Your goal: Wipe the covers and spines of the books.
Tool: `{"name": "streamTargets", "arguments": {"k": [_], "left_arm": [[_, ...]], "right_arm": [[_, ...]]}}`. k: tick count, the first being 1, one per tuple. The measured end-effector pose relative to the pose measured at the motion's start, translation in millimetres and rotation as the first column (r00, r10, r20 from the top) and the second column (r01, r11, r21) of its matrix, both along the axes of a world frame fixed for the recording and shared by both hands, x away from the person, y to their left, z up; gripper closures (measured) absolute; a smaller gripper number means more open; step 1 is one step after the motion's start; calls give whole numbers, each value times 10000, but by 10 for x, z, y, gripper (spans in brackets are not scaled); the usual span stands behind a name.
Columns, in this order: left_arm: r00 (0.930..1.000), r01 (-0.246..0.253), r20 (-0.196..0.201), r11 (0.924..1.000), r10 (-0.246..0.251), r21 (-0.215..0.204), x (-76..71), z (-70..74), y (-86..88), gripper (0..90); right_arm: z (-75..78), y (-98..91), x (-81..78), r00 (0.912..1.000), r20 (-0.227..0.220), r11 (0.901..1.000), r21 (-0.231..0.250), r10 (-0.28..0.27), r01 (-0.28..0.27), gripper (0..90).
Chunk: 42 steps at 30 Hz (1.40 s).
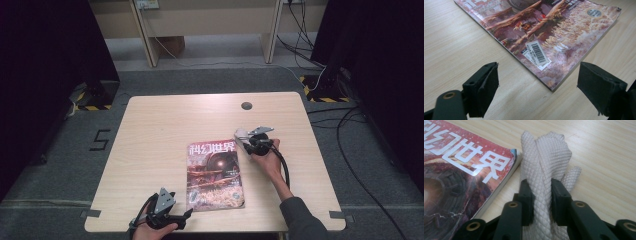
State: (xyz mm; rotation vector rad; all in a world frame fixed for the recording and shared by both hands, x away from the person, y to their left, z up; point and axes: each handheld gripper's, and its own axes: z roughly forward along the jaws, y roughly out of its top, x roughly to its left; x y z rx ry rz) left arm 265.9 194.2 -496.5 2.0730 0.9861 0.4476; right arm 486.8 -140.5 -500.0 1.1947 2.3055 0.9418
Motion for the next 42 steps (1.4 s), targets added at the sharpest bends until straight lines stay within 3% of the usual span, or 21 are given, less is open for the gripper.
{"name": "streamTargets", "arguments": {"k": [8,21,30,38,40,42], "left_arm": [[9999,-82,69,10000,83,-47,2,10,21,168],[9999,-97,68,9999,97,-40,9,14,27,168],[9998,-151,98,9999,151,-57,31,12,24,173],[9991,-418,1,9990,418,-124,302,-47,-87,183],[9989,-433,-198,9988,429,-210,448,-86,-131,183],[9987,-393,-323,9990,386,-216,489,-101,-148,178]], "right_arm": [[83,-103,-99,9999,119,10000,-2,78,-78,790],[218,-431,-407,9993,383,9997,258,-16,6,798],[304,-462,-539,9979,630,9991,389,157,-182,799],[409,-316,-599,9951,877,9961,715,462,-526,798],[421,-230,-611,9934,911,9946,710,692,-758,797],[423,-203,-616,9929,920,9942,707,750,-816,797]]}}
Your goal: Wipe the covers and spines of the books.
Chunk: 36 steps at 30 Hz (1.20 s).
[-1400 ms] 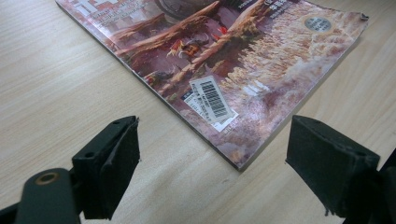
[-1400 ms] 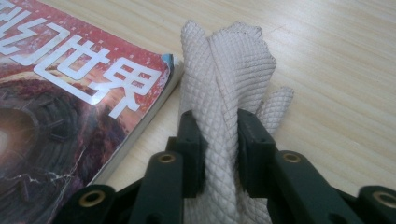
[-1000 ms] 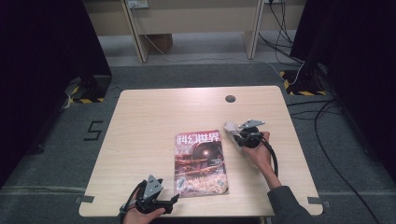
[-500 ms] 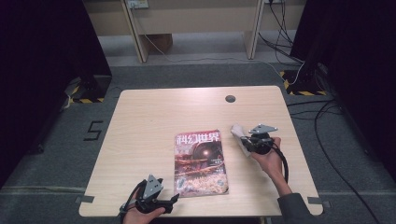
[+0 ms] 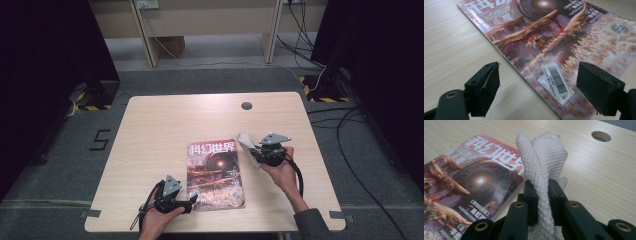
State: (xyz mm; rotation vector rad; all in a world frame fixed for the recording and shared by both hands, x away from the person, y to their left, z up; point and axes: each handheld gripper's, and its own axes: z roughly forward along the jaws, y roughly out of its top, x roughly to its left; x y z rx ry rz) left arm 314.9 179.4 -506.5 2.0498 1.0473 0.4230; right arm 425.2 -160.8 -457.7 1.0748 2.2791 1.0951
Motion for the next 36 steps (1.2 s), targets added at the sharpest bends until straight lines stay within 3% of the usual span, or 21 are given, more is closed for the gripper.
{"name": "streamTargets", "arguments": {"k": [4,12,26,36], "left_arm": [[9995,160,-271,9997,-155,197,101,-77,-92,177],[9975,603,-373,9979,-594,220,105,-76,-130,227],[9941,1006,-444,9943,-991,345,-37,-62,-313,224],[9885,1458,-458,9887,-1441,360,-126,-58,-448,224]], "right_arm": [[-16,116,-4,9994,1,9994,-60,333,-333,796],[-23,181,-22,9986,-37,9986,-55,527,-527,794],[-50,266,-51,9965,-131,9965,-107,828,-829,791],[-139,417,-78,9923,-310,9915,-477,1196,-1210,787]]}}
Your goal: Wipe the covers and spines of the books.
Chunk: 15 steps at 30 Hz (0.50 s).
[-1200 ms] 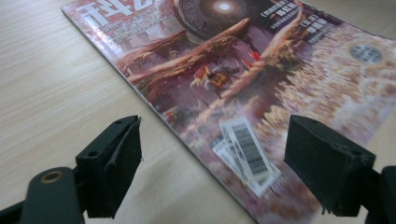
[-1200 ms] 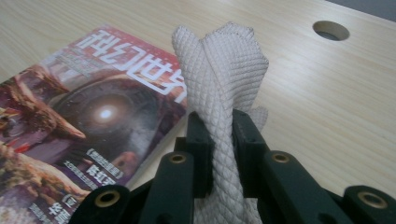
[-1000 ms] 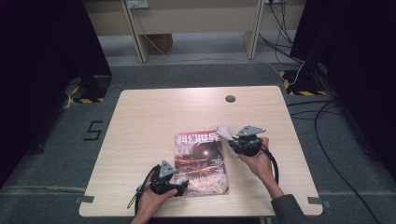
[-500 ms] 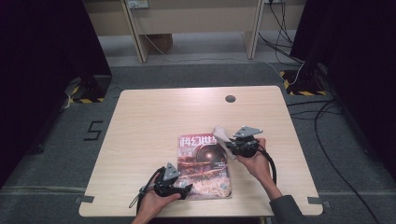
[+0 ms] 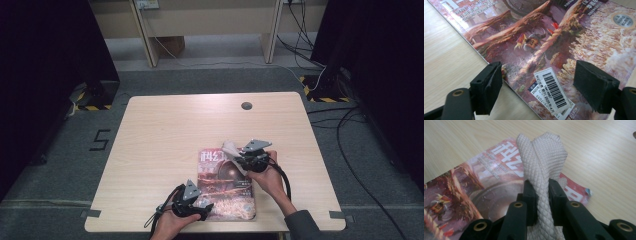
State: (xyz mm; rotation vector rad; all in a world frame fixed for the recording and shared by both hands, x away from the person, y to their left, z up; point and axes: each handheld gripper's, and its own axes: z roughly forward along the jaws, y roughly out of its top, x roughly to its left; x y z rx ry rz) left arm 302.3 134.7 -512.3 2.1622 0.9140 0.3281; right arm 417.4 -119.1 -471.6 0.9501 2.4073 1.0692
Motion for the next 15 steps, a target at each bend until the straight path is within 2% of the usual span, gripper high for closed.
{"name": "streamTargets", "arguments": {"k": [5,8,10,15], "left_arm": [[10000,7,27,10000,-7,-91,-77,-7,-99,224],[10000,20,98,9999,-19,-154,-115,-15,-135,224],[9999,15,125,9998,-12,-219,-116,-21,-133,224],[9997,-56,255,9995,64,-316,-133,-36,-124,224]], "right_arm": [[-86,86,-23,9994,-206,9992,-281,282,-287,783],[-191,181,-51,9970,-519,9954,-737,571,-609,768],[-229,204,-54,9973,-435,9922,-1080,587,-631,760],[-240,165,-32,9987,-267,9908,-1273,436,-466,760]]}}
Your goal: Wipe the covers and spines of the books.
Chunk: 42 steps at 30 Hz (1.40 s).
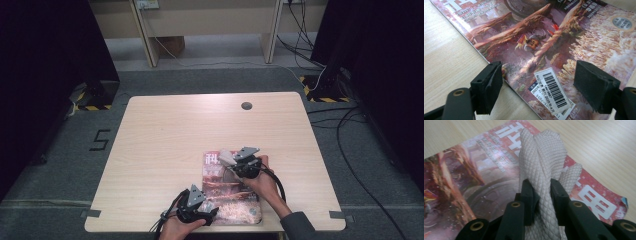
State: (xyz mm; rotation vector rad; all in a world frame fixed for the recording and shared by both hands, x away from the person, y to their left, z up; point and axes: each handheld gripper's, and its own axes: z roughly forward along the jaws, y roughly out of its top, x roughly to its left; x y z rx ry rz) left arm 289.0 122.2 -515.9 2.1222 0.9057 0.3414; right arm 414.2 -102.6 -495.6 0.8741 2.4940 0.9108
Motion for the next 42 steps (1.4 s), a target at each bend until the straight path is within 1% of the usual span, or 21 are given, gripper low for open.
{"name": "streamTargets", "arguments": {"k": [7,11,12,13,14,15,16,19,23,24,25,26,28,32,34,35,36,37,38,40,42], "left_arm": [[10000,-36,80,10000,36,-43,-12,-6,3,219],[9998,-24,198,10000,23,20,-23,-4,-6,219],[9997,-18,244,10000,16,91,-29,0,-9,219],[9997,-18,244,10000,16,91,-29,0,-9,220],[9996,-30,284,9999,27,103,-32,0,-13,221],[9996,-30,284,9999,27,103,-32,0,-13,221],[9996,-38,266,9999,35,123,-39,3,-12,221],[9997,57,244,9997,-62,227,-62,16,-7,221],[9995,59,308,9995,-69,315,-79,19,-11,220],[9995,82,307,9995,-92,295,-75,18,-12,220],[9995,82,307,9995,-92,295,-75,18,-12,219],[9996,81,258,9995,-88,290,-72,17,-5,219],[9995,84,287,9997,-91,246,-71,12,-5,219],[9993,115,348,9995,-125,311,-78,15,-7,219],[9992,140,371,9993,-152,332,-78,15,-6,219],[9992,140,371,9993,-152,332,-78,15,-6,219],[9992,123,383,9994,-136,330,-80,14,-6,219],[9992,123,383,9994,-136,330,-80,14,-6,219],[9991,143,406,9993,-156,344,-81,14,-6,219],[9992,134,378,9994,-146,317,-79,13,-5,219],[9991,142,394,9994,-155,323,-78,13,-5,217]], "right_arm": [[-5,-114,71,9992,77,9992,-4,-396,396,761],[-10,-261,146,9948,57,9948,89,-1018,1018,761],[-10,-297,165,9930,160,9932,27,-1168,1168,761],[-10,-297,165,9930,160,9932,27,-1168,1168,761],[-11,-371,198,9896,255,9899,-38,-1412,1414,761],[-11,-371,198,9896,255,9899,-38,-1412,1414,761],[-15,-428,214,9863,221,9866,59,-1632,1632,761],[-14,-433,214,9854,308,9859,1,-1672,1673,764],[-14,-356,167,9890,425,9894,-252,-1420,1432,765],[-15,-282,115,9934,294,9937,-122,-1107,1111,765],[-15,-282,115,9934,294,9937,-122,-1107,1111,765],[-17,-191,67,9976,192,9977,-31,-672,672,765],[-14,-128,53,9983,356,9986,-261,-456,465,764],[-32,-175,109,9970,177,9971,166,-749,746,751],[-35,-215,146,9940,434,9950,-16,-999,1001,751],[-35,-215,146,9940,434,9950,-16,-999,1001,751],[-30,-274,197,9890,664,9905,-287,-1324,1346,751],[-30,-313,224,9859,772,9878,-370,-1483,1515,750],[-33,-353,246,9825,786,9845,-331,-1690,1720,750],[-38,-411,263,9798,549,9813,16,-1921,1923,749],[-41,-402,248,9794,621,9812,-14,-1923,1928,752]]}}
